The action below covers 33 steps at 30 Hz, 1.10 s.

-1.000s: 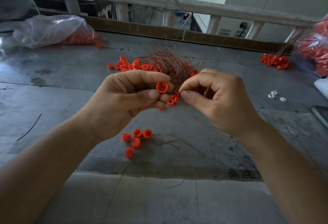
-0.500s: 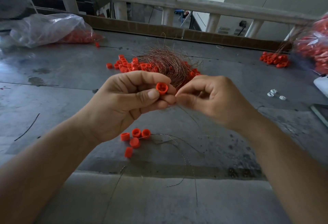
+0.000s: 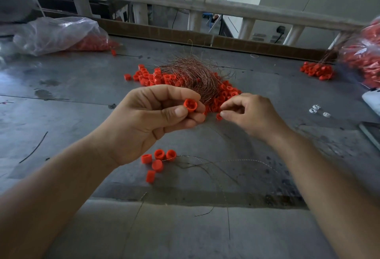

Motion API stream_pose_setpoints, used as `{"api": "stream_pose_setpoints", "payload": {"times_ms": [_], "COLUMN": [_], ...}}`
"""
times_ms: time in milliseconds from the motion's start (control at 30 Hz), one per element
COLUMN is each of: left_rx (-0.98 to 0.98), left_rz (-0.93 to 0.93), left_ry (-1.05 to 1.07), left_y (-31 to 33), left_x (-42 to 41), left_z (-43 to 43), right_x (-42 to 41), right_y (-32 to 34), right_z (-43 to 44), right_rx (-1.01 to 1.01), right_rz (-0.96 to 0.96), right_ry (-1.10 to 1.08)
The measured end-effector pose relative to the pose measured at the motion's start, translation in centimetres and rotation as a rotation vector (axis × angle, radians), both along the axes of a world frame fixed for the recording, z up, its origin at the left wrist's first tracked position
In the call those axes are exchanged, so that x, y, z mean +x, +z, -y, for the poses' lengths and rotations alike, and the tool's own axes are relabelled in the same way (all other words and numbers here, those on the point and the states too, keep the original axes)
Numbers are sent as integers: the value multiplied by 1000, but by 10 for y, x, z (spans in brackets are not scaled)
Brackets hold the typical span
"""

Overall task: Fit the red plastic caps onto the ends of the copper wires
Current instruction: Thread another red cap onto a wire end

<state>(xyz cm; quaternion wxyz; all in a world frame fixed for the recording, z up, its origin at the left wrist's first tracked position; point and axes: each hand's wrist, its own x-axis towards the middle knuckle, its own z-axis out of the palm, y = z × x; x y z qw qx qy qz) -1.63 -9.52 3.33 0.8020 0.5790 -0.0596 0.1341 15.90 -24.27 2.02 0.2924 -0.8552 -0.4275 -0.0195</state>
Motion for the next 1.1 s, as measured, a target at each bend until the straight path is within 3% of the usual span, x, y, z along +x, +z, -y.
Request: {"api": "stream_pose_setpoints", "payload": {"times_ms": [133,200,300,367,433,667,833,1000,1100], "left_rx": [26,45,79,94,100,111,114,159,156], "left_rz": [-16,-23,-43,-59,-69,-65,-106,-115,-119], "left_ry": [-15,5,55,72,75,132,188,263,281], "left_y": [0,0,-2,-3,-2,-2,-1,0,1], "left_x": [1,1,2,3,3,3,3,3,4], "left_z": [1,2,3,4,5,6,8,10,11], "right_x": [-4,-4,-6,-12,-18,-38,-46,-61,-65], "right_y": [-6,-3,7,17,24,33,34,31,26], "right_z": [-6,-6,-3,0,2,2,2,-4,-6], "right_rx": [-77,-13,218,375,463,499,482,476,478], "right_rz": [55,15,-339,-654,-842,-1031,-936,-463,-337], "right_ry": [28,13,21,98,196,389,400,380,385]}}
